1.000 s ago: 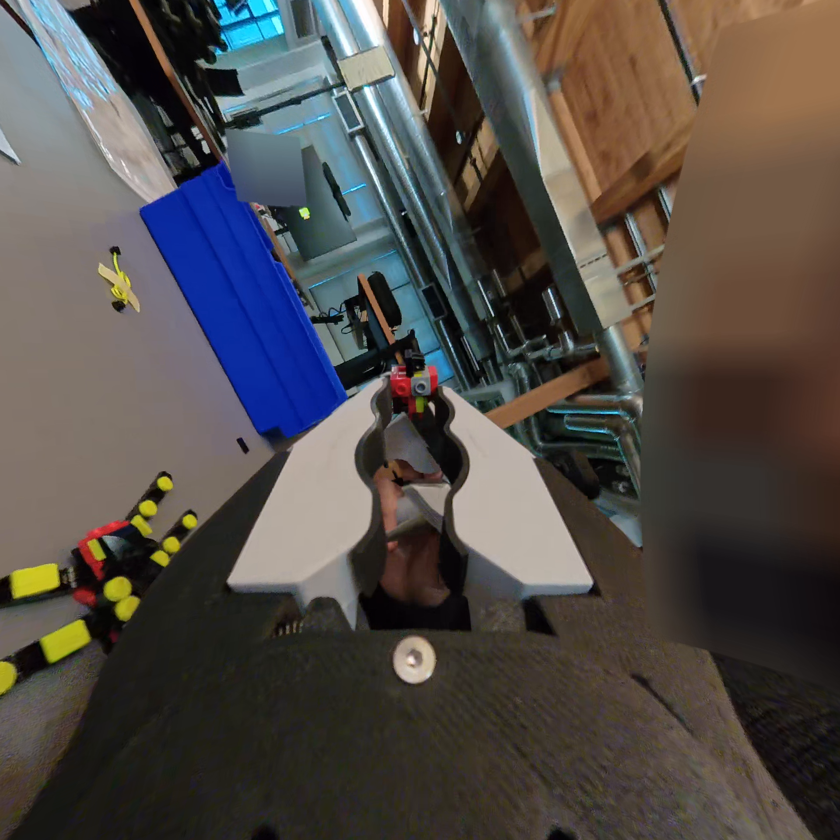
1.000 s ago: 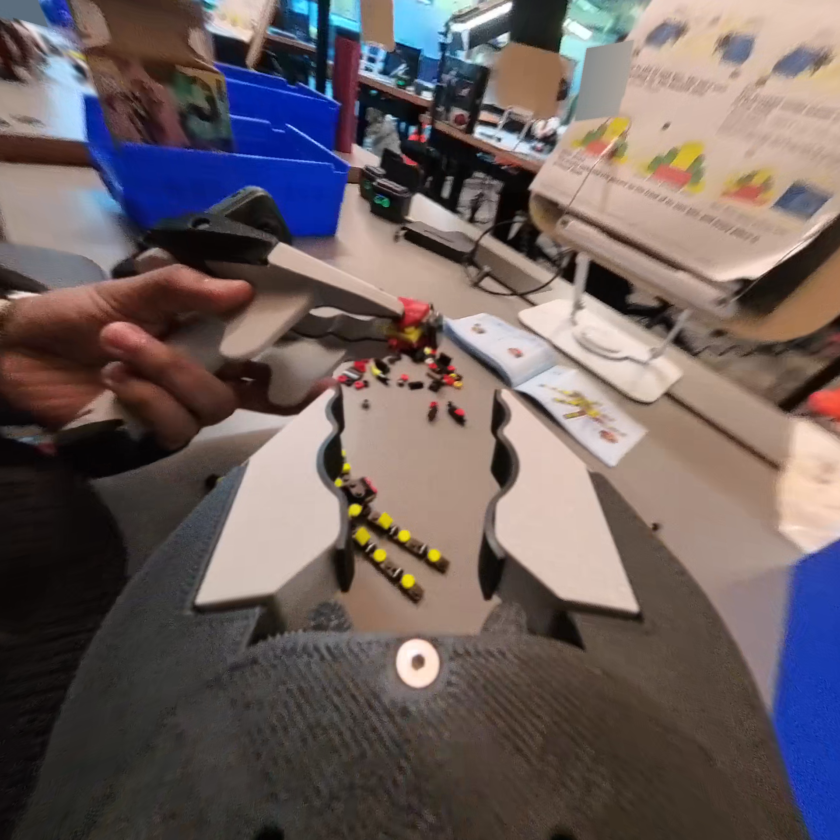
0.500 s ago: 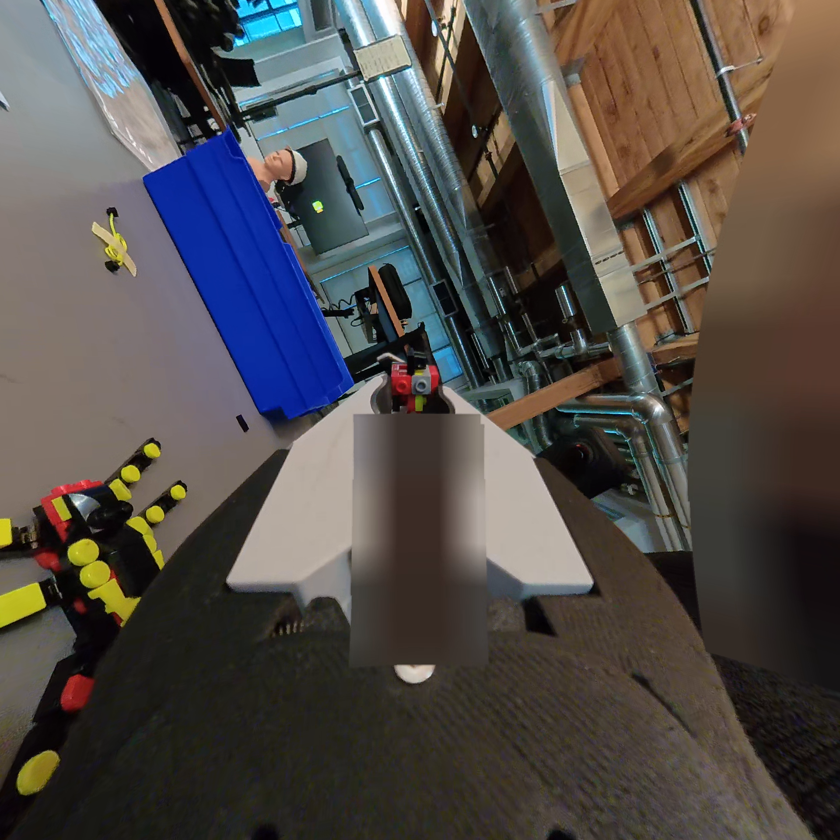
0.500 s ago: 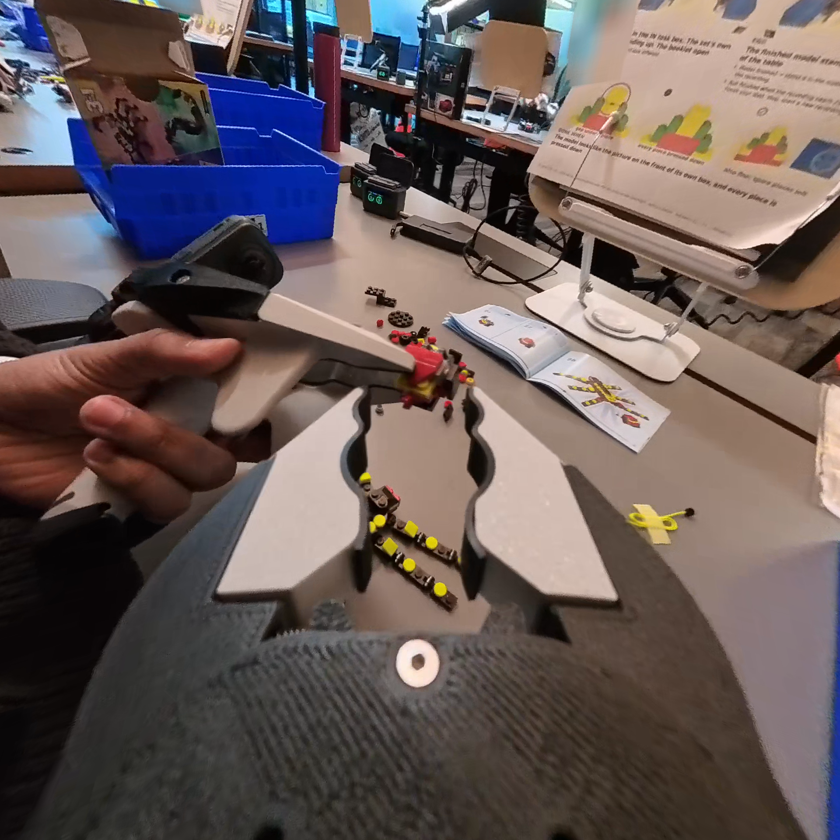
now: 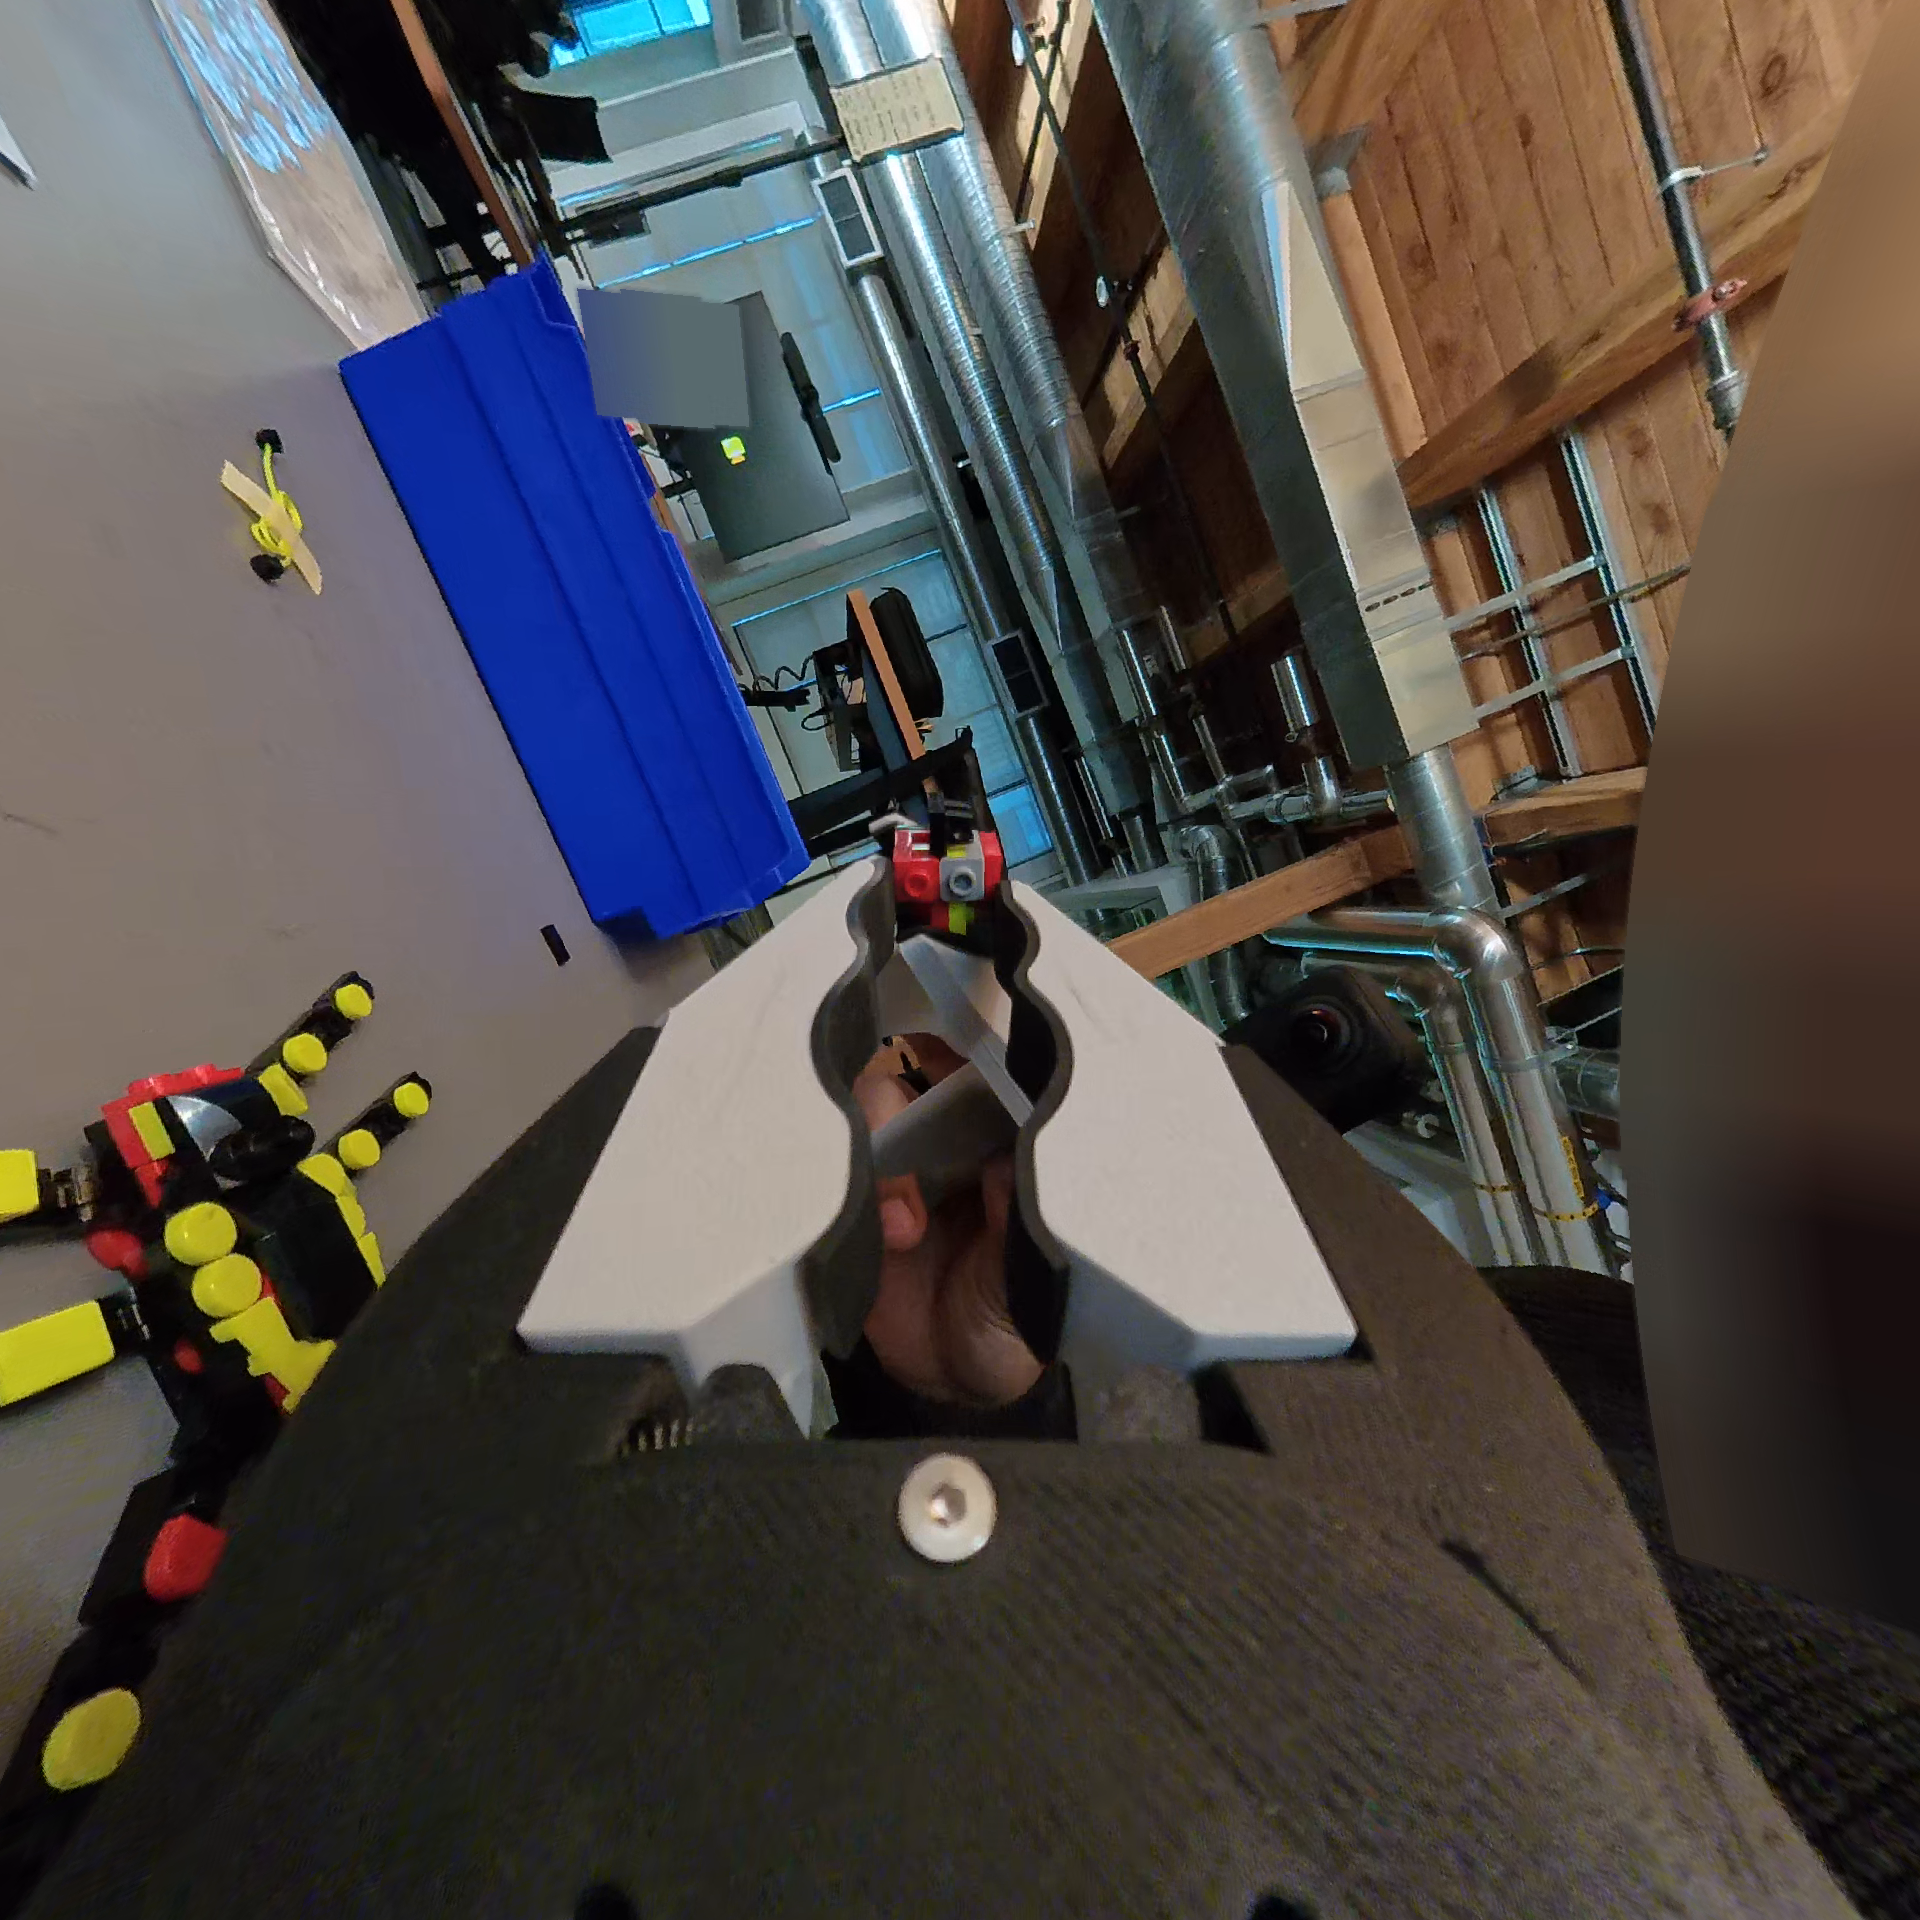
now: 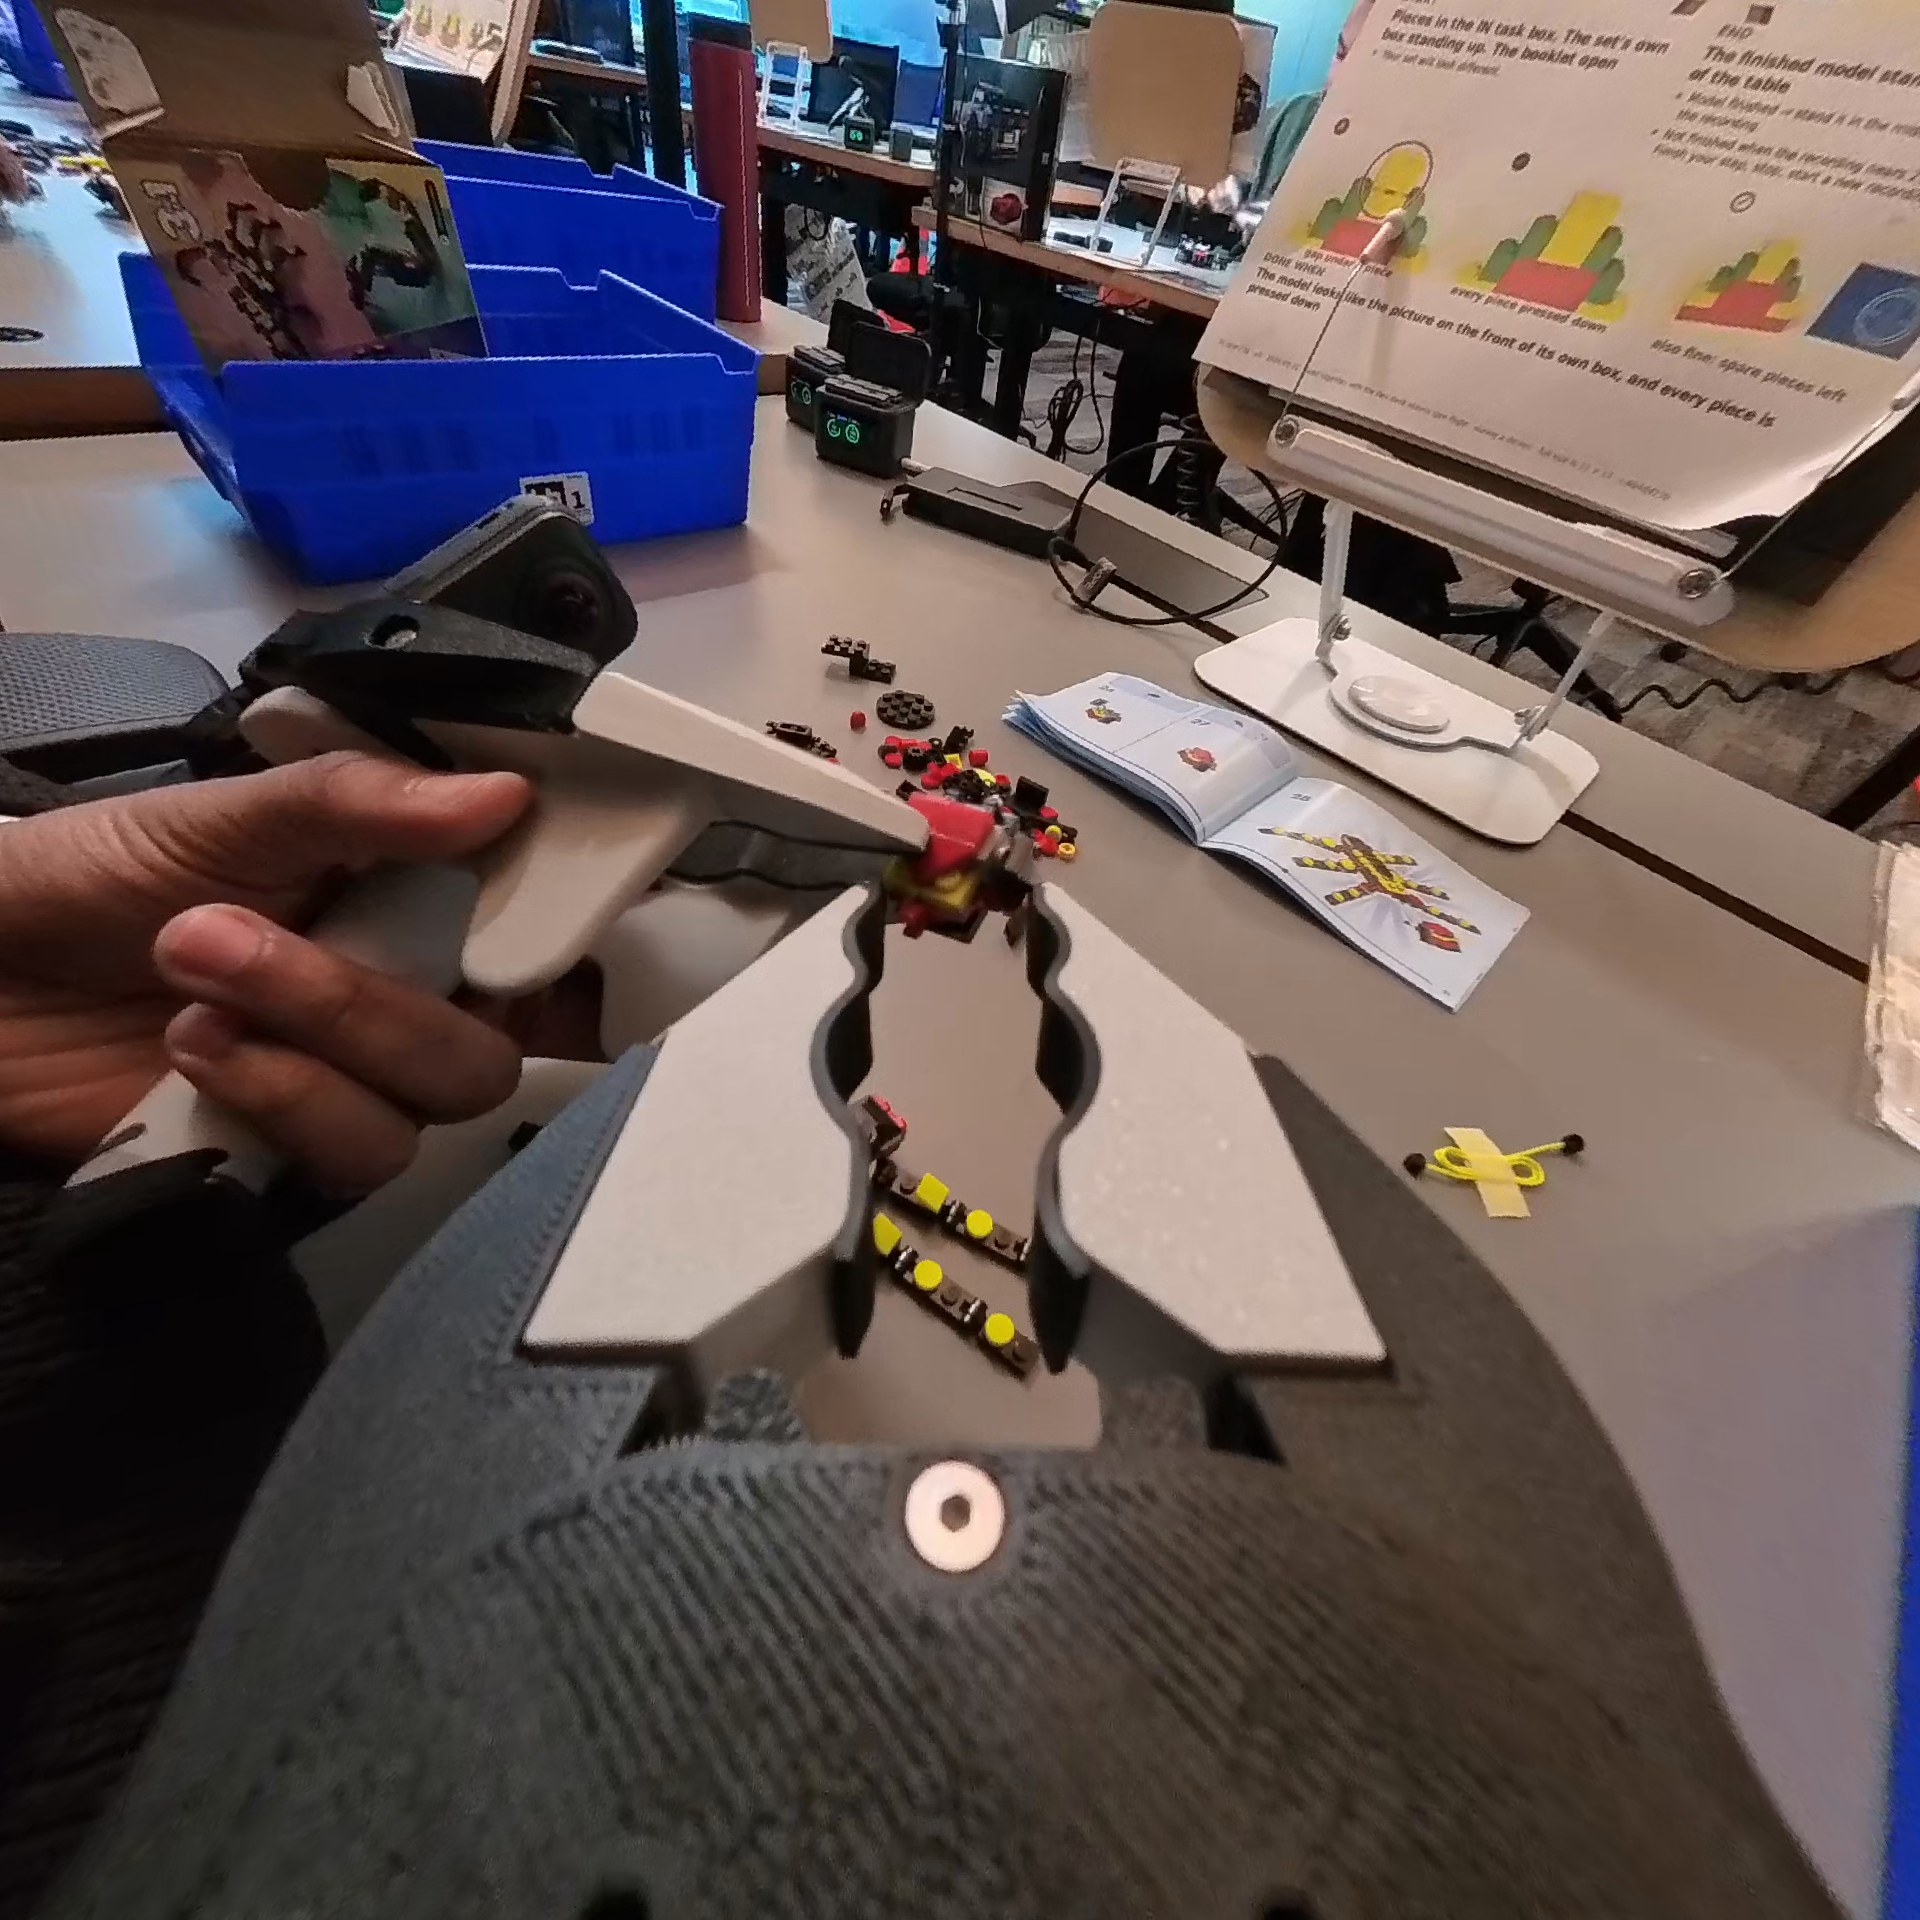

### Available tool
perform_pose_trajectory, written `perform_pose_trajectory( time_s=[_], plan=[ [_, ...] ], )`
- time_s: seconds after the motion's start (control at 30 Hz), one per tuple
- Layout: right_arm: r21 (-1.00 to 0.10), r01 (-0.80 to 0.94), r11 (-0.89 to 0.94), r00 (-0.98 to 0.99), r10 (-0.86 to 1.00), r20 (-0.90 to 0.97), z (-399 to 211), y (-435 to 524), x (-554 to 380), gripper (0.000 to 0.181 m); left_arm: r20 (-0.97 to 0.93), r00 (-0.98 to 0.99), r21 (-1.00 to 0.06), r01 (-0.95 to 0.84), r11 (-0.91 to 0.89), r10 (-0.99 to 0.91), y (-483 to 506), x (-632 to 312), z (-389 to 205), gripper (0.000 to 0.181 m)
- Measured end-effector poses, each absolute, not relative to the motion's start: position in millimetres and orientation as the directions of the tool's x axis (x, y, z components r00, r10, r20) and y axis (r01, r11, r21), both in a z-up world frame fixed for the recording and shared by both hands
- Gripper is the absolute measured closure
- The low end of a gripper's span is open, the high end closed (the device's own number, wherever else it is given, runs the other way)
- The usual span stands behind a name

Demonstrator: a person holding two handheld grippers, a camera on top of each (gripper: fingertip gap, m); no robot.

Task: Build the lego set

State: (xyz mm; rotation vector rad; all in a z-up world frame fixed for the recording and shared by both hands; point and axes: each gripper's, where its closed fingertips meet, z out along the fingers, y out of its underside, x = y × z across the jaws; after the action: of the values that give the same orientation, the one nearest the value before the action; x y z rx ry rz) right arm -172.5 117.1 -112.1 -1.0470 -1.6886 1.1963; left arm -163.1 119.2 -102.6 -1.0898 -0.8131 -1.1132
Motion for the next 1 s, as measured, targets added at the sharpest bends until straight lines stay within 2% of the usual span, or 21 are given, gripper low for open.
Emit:
perform_pose_trajectory(
  time_s=[0.43, 0.73, 1.0],
  plan=[
    [-0.963, 0.179, 0.2, -0.38, 0.917, 0.119, -111.7, 115.4, -168.3, 0.157, 0.919, 0.226, -0.256, 0.965, -0.054, -0.323, 120.9, -152.8, -102.7, 0.165],
    [-0.965, 0.174, 0.194, -0.397, 0.911, 0.112, -111.0, 117.9, -165.3, 0.157, 0.91, 0.253, -0.297, 0.95, -0.091, -0.33, 119.8, -152.3, -103.3, 0.148],
    [-0.963, 0.181, 0.198, -0.436, 0.894, 0.102, -114.8, 121.9, -160.3, 0.157, 0.915, 0.277, -0.32, 0.941, -0.107, -0.294, 117.9, -161.8, -109.7, 0.141]
  ],
)
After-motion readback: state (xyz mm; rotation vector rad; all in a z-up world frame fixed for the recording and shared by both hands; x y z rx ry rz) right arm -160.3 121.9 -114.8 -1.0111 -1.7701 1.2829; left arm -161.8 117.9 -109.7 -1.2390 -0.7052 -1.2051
